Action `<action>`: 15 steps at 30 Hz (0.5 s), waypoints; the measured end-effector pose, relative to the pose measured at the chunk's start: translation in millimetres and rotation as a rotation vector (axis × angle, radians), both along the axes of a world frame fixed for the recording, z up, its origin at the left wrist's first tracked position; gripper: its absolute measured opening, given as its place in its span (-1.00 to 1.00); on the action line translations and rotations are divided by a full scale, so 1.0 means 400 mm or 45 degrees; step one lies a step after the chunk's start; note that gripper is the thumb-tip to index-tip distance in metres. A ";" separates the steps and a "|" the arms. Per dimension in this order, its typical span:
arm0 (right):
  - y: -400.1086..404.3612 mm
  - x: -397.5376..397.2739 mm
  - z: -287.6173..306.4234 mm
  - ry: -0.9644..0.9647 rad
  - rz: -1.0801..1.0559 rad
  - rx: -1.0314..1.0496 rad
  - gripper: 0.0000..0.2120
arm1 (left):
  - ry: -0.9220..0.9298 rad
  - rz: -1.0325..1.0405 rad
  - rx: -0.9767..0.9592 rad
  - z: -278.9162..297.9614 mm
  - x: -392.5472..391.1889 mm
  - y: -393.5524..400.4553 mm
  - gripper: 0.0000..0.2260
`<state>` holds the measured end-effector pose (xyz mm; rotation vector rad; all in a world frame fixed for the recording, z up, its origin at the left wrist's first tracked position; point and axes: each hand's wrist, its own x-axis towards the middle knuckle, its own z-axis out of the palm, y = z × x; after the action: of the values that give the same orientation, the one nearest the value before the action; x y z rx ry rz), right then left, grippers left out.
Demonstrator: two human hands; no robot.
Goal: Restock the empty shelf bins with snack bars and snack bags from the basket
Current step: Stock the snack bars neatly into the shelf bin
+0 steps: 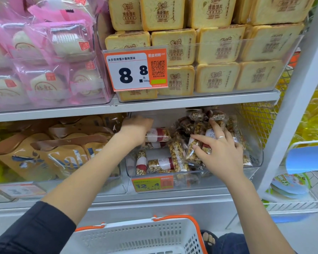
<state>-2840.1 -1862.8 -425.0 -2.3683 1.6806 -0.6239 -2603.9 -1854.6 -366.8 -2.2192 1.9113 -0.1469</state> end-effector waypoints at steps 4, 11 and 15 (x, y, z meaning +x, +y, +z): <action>-0.003 0.001 0.002 -0.005 -0.002 0.000 -0.73 | 0.029 0.015 0.115 0.029 0.015 0.004 -0.62; -0.003 -0.003 -0.003 0.012 0.019 -0.007 -0.72 | -0.297 -0.118 0.257 0.014 -0.008 -0.026 -0.60; -0.005 -0.005 -0.002 0.019 0.026 0.004 -0.72 | 0.061 -0.062 0.382 -0.024 0.021 -0.046 -0.63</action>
<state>-2841.9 -1864.7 -425.7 -2.3912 1.6599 -0.6013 -2595.4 -1873.2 -376.3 -1.9958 1.8708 0.1764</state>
